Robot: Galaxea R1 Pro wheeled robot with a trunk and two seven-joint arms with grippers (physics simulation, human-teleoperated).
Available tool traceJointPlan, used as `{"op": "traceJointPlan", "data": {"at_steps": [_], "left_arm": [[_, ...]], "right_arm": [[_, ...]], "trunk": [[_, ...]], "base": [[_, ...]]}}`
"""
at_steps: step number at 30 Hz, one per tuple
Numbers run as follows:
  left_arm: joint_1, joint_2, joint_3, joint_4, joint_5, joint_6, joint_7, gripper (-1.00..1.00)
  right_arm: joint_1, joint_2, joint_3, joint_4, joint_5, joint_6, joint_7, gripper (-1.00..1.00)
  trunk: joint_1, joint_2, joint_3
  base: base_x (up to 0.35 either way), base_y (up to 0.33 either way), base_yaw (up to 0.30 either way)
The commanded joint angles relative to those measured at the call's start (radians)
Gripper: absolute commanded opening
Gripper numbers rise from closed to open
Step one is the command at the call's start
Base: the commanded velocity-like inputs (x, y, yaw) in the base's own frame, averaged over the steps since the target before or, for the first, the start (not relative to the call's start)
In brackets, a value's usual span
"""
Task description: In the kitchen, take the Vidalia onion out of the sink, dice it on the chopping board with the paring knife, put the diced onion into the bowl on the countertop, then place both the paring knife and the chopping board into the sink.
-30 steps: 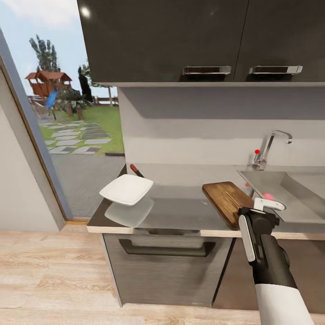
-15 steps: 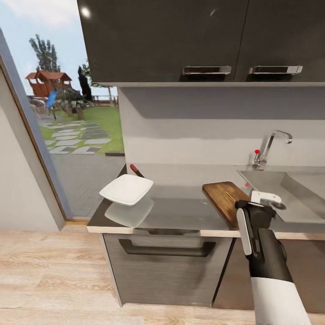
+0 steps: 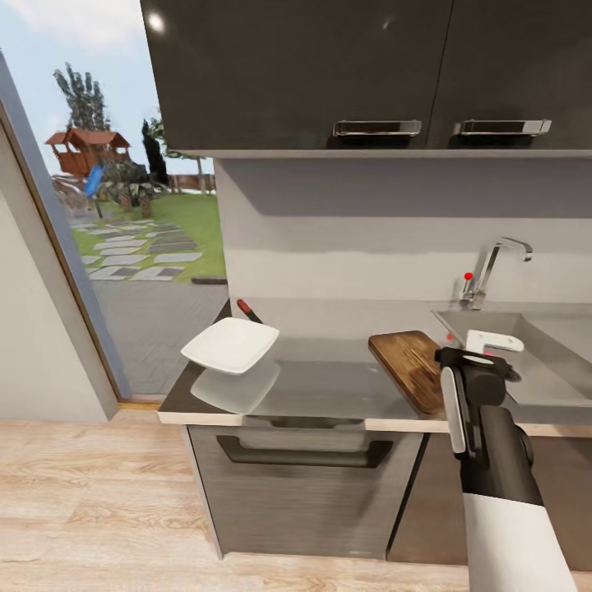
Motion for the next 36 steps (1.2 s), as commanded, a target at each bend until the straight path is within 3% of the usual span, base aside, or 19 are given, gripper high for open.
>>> {"op": "traceJointPlan", "data": {"at_steps": [1, 7, 16, 17, 23, 36], "left_arm": [[0.001, 0.0, -0.002, -0.002, 0.016, -0.002, 0.001, 1.0], [0.001, 0.0, -0.002, 0.008, 0.05, -0.002, 0.001, 1.0], [0.001, 0.0, -0.002, 0.012, 0.05, -0.002, 0.001, 1.0], [0.001, 0.0, -0.002, 0.012, 0.05, -0.002, 0.001, 1.0], [0.001, 0.0, -0.002, 0.012, 0.05, -0.002, 0.001, 1.0], [0.001, 0.003, 0.001, 0.014, 0.05, -0.002, 0.001, 1.0]], "right_arm": [[-0.001, 0.001, -0.001, -0.001, 0.007, 0.007, 0.009, 1.0], [-0.001, -0.001, -0.003, 0.0, 0.007, 0.007, 0.042, 1.0], [-0.001, -0.003, -0.015, 0.0, 0.007, 0.007, 0.093, 1.0], [-0.001, -0.003, -0.036, 0.0, 0.007, 0.007, 0.352, 1.0], [-0.001, -0.003, -0.073, 0.0, 0.008, 0.007, 0.352, 1.0], [-0.001, -0.003, -0.075, 0.0, 0.008, 0.007, 0.351, 1.0]], "trunk": [[0.0, 0.0, -0.001], [0.0, 0.0, -0.001], [0.0, 0.0, -0.001], [0.0, 0.0, -0.001], [0.0, 0.0, -0.001], [0.0, 0.0, -0.001]], "base": [[0.0, 0.0, 0.0], [0.0, 0.0, 0.0], [-0.053, 0.0, 0.0], [-0.207, 0.0, 0.0], [-0.105, 0.0, 0.0], [-0.004, 0.0, 0.0]]}}
